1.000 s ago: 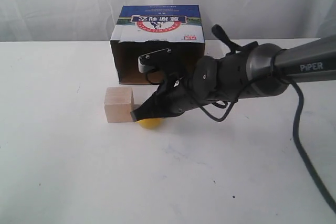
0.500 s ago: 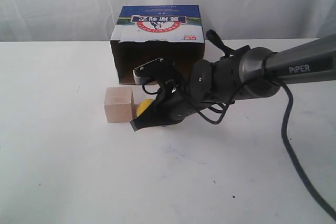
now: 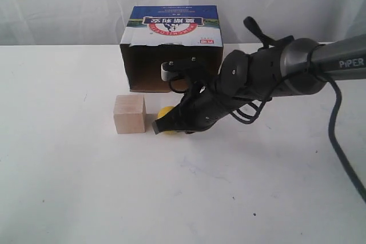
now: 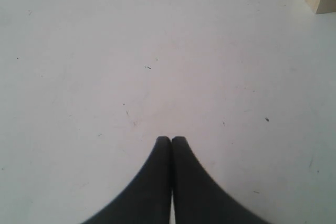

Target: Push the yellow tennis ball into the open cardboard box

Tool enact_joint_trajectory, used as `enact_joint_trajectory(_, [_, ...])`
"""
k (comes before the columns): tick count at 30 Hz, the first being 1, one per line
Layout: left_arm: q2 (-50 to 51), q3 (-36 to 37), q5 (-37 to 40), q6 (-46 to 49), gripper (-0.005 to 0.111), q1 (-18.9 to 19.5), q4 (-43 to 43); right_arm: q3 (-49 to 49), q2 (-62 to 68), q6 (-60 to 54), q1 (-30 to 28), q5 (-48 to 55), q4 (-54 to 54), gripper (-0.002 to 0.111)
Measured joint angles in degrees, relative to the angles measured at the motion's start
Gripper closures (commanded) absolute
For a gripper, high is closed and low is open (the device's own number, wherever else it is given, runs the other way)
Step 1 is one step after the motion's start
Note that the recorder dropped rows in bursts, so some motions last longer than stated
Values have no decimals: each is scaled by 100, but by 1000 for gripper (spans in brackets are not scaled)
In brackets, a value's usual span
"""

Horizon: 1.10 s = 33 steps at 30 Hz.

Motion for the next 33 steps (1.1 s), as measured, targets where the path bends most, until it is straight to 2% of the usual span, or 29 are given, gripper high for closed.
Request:
enact_joint_trajectory(4, [0, 0, 0, 0, 107, 0, 0, 0, -96, 200, 206, 330, 0, 108])
enact_joint_trajectory(9, [0, 0, 0, 0, 107, 0, 0, 0, 414, 239, 472, 32, 10, 108])
enact_joint_trajectory(14, [0, 0, 4, 0, 107, 0, 0, -163, 802, 206, 365, -689, -1, 108])
enact_joint_trajectory(18, [0, 0, 4, 0, 107, -61, 0, -678, 890, -206, 109, -1051, -67, 108])
enact_joint_trajectory(22, [0, 0, 4, 0, 107, -127, 0, -934, 558, -298, -8, -748, -67, 108])
enact_joint_trajectory(30, [0, 0, 4, 0, 107, -138, 0, -639, 317, -296, 238, -138, -95, 108])
enact_joint_trajectory(33, [0, 0, 4, 0, 107, -138, 0, -638, 305, -222, 227, 186, -427, 108])
